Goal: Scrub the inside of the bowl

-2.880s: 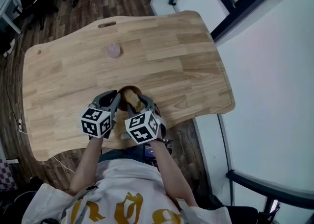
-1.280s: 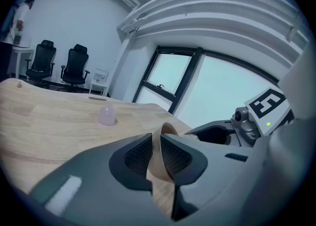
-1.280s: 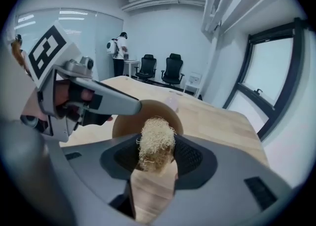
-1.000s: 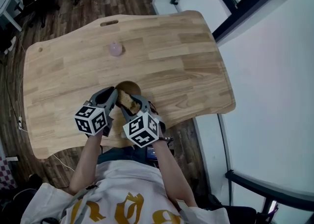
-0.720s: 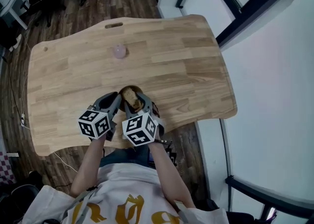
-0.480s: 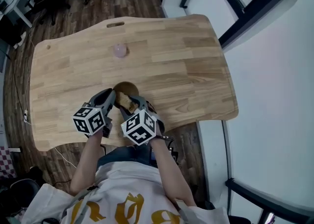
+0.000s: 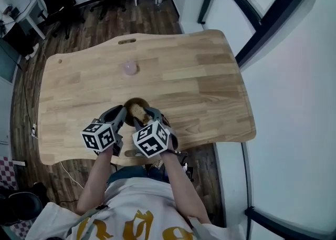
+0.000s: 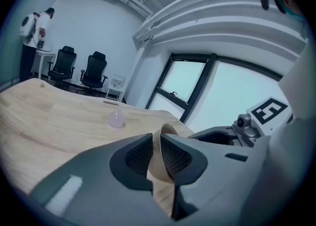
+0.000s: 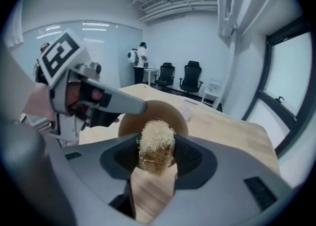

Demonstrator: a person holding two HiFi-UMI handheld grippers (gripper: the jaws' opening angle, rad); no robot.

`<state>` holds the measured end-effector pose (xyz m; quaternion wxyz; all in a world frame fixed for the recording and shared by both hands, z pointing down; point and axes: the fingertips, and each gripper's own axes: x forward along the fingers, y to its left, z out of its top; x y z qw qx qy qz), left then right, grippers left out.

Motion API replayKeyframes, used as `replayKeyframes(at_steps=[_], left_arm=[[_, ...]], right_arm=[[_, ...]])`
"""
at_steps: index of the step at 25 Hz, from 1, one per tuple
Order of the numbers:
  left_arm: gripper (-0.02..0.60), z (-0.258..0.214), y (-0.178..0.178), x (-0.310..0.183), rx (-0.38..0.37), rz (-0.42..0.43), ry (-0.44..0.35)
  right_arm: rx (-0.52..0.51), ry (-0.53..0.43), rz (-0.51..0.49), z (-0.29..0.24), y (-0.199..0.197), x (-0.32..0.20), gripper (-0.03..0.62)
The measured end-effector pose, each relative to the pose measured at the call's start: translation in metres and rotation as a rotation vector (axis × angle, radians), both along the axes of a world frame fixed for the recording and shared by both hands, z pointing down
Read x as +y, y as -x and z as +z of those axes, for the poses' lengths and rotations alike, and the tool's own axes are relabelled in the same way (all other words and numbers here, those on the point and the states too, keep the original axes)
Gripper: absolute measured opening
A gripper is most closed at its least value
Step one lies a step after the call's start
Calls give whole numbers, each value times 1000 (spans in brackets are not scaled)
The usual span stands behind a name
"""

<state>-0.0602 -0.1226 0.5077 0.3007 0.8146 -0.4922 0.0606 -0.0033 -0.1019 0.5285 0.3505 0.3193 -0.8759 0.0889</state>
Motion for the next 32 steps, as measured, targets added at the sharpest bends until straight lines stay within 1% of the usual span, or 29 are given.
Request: replayKeyframes(at_steps=[2, 5, 8, 10, 12, 13, 14, 15, 17, 19, 21, 23, 25, 28, 30, 32], left_arm=[[43, 0, -10, 1, -6, 1, -2], [43, 0, -13, 1, 5, -16, -4], [43, -1, -12, -5, 8, -27, 7], [43, 2, -12, -8, 2, -34, 24], [43, 6, -10, -11, -4, -42, 43], [43, 8, -9, -12, -6, -43, 52], [43, 9, -9, -13, -4, -42, 62], [43, 11, -10, -13, 0, -38, 70], [43, 12, -14, -14, 12, -28, 79], [43, 11, -16, -17, 28, -29, 76], [43, 10, -15, -19, 45, -33, 75], [43, 9, -16, -19, 52, -32, 79], [43, 8, -16, -19, 43, -38, 76], [43, 12, -16, -20, -10, -43, 69], [43, 15, -18, -18, -23, -34, 74], [43, 16, -20, -17, -25, -27, 80]], right_arm=[[0, -39, 45, -5, -6, -10, 183], [-21, -77, 42, -10, -7, -14, 183], [-55, -79, 26, -11, -4, -16, 184], [-86, -37, -25, -9, 4, -12, 183], [-103, 49, -95, -4, 9, -3, 183], [-102, 93, -113, 0, 8, -2, 184], [-96, 129, -108, 3, 4, -4, 183], [-90, 149, -82, 5, -2, -9, 183], [-71, 133, -9, 3, -15, -25, 184], [-62, 77, 19, -2, -20, -36, 184], [-77, 24, -3, -8, -15, -36, 184], [-114, 14, -45, -11, -8, -29, 184], [-152, 57, -97, -10, 0, -19, 183], [-165, 161, -153, 1, -2, -8, 184], [-146, 192, -125, 6, -12, -10, 184], [-128, 197, -60, 11, -20, -17, 184]])
